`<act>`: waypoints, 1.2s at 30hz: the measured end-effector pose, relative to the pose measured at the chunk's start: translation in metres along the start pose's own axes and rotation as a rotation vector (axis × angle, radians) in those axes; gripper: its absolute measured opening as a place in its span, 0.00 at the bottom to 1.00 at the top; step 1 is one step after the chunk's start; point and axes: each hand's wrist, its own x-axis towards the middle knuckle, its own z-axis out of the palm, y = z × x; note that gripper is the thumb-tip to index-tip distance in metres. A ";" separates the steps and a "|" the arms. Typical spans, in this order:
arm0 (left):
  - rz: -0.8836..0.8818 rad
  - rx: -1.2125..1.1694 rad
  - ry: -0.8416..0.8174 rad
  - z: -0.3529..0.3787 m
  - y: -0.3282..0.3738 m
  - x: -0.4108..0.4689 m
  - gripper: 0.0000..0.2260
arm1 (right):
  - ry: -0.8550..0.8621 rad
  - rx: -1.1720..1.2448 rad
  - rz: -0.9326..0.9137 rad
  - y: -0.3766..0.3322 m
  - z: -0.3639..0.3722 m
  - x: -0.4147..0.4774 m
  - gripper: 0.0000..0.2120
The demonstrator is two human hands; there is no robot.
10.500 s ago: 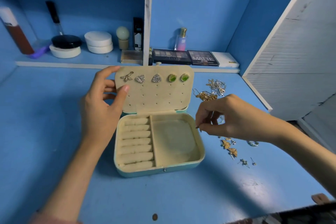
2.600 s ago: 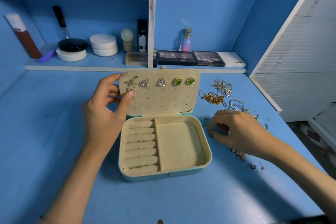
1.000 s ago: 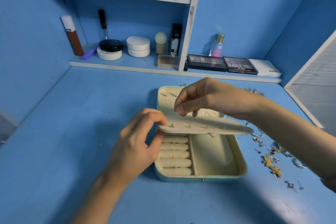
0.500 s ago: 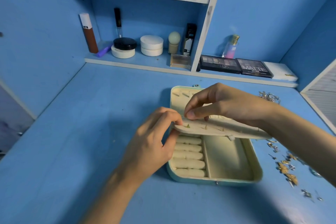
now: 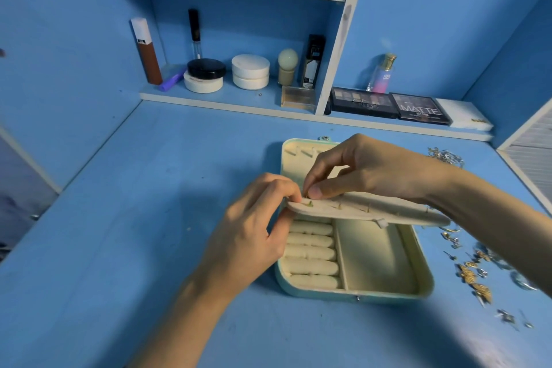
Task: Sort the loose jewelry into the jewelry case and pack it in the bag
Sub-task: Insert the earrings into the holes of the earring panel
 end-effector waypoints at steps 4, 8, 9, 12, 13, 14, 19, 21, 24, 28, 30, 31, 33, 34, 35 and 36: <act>0.002 -0.008 0.008 0.001 -0.001 0.000 0.08 | -0.043 -0.001 -0.007 -0.002 -0.003 0.002 0.03; 0.004 -0.010 0.003 0.001 -0.001 0.000 0.09 | -0.075 0.003 -0.026 -0.004 -0.005 0.004 0.04; 0.004 -0.010 0.000 0.001 -0.001 0.000 0.09 | -0.081 0.002 -0.030 -0.004 -0.006 0.004 0.04; -0.002 -0.008 0.001 0.001 -0.002 0.000 0.09 | -0.103 -0.018 -0.045 -0.006 -0.007 0.007 0.04; -0.005 -0.009 0.002 0.001 -0.002 0.000 0.09 | -0.113 -0.028 -0.049 -0.007 -0.008 0.007 0.04; -0.006 -0.008 0.003 0.001 -0.001 0.000 0.09 | -0.125 -0.039 -0.050 -0.008 -0.008 0.008 0.03; 0.003 0.007 0.006 0.001 -0.001 0.000 0.08 | -0.167 -0.108 -0.039 -0.013 -0.010 0.011 0.02; 0.004 0.011 0.006 0.001 -0.001 0.000 0.07 | -0.157 -0.129 -0.042 -0.012 -0.009 0.013 0.03; -0.002 0.007 0.005 0.001 -0.001 0.000 0.07 | -0.149 -0.152 -0.060 -0.010 -0.008 0.013 0.04; 0.005 -0.002 0.006 0.001 -0.001 0.000 0.07 | -0.138 -0.176 -0.092 -0.008 -0.007 0.010 0.04; 0.003 0.003 0.007 0.001 -0.001 0.000 0.07 | -0.126 -0.189 -0.104 -0.008 -0.006 0.009 0.05; 0.003 0.007 0.009 0.001 -0.001 0.000 0.07 | -0.119 -0.189 -0.108 -0.008 -0.006 0.009 0.05; 0.007 0.006 0.010 0.001 -0.001 0.000 0.07 | -0.100 -0.155 -0.104 -0.008 -0.007 0.007 0.04; 0.008 0.001 0.010 0.001 -0.001 0.000 0.07 | -0.080 -0.126 -0.098 -0.008 -0.007 0.005 0.04; 0.007 -0.005 0.013 0.001 -0.002 0.000 0.07 | -0.049 -0.105 -0.094 -0.008 -0.008 0.002 0.03; 0.001 -0.015 0.020 0.002 -0.002 0.001 0.07 | -0.010 -0.096 -0.094 -0.008 -0.010 -0.002 0.03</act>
